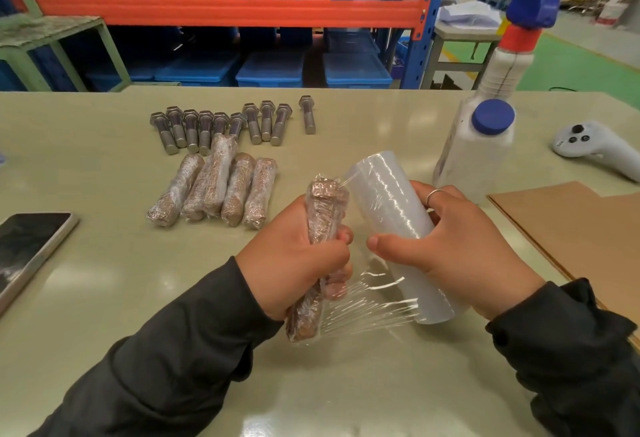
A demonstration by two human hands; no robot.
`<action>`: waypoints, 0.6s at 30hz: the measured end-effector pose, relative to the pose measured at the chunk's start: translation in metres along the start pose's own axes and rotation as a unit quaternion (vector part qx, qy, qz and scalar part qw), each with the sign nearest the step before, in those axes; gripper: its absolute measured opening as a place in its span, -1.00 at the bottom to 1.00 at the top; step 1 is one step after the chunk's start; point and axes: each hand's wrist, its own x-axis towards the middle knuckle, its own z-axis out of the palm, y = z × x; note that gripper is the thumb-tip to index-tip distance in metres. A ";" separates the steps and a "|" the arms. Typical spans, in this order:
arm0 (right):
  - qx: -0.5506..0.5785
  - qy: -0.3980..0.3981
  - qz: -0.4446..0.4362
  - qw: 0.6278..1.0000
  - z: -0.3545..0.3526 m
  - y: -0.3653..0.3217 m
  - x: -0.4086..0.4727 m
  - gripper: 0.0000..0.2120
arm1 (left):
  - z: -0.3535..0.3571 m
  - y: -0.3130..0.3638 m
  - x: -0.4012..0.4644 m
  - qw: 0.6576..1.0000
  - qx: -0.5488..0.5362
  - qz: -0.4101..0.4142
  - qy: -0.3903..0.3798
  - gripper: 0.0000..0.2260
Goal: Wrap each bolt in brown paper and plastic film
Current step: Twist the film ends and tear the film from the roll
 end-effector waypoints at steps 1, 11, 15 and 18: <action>-0.004 -0.001 -0.002 1.000 0.000 0.000 0.001 -0.47 | 0.000 0.001 0.000 1.000 0.009 0.001 -0.007 -0.73; -0.050 -0.011 -0.030 0.998 -0.002 -0.002 0.002 -0.48 | -0.002 0.011 -0.009 0.996 0.081 -0.022 -0.033 -0.72; -0.086 -0.015 -0.042 0.995 -0.002 -0.002 0.003 -0.39 | -0.005 0.014 -0.012 0.991 0.120 -0.025 -0.054 -0.71; -0.107 -0.013 -0.055 0.993 -0.003 -0.001 0.004 -0.37 | -0.009 0.017 -0.014 0.986 0.150 -0.036 -0.069 -0.73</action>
